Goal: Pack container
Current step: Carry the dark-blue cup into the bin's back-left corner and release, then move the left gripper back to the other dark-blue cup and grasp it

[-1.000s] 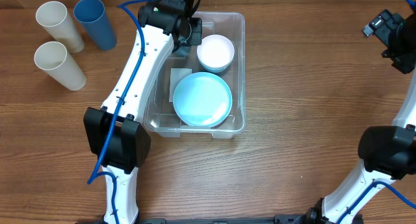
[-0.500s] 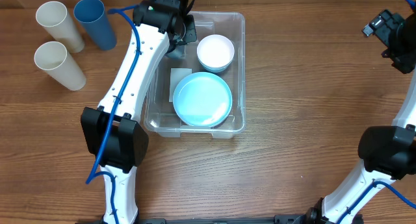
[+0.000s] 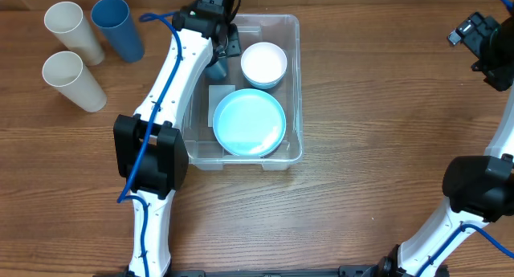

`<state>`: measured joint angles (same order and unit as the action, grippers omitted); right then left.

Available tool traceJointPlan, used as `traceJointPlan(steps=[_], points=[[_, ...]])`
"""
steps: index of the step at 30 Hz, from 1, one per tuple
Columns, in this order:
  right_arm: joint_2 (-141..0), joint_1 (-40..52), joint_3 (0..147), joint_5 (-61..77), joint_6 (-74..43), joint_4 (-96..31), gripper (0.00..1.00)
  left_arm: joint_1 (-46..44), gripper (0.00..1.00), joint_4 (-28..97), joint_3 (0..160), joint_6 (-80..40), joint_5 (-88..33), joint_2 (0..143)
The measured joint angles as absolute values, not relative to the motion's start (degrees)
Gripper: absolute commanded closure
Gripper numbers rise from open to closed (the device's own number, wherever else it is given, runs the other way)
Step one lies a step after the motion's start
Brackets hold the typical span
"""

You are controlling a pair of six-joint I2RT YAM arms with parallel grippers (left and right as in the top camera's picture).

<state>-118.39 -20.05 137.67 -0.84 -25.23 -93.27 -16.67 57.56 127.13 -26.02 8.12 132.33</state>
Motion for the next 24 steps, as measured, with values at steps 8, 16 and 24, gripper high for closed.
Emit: traceJointPlan(steps=[8,16,24], points=[[-118.39,-20.05,137.67,-0.86,-25.21,-93.27,0.0,-16.49,0.07,53.36,128.18,-23.81,11.18,132.38],[-118.39,-20.03,137.67,-0.86,-25.26,-93.25,0.0,-16.49,0.07,58.26,136.18,-22.15,11.7,132.38],[-118.39,-20.03,137.67,-0.86,-25.23,-93.25,0.0,-16.51,0.18,72.27,152.48,-21.69,11.55,132.44]])
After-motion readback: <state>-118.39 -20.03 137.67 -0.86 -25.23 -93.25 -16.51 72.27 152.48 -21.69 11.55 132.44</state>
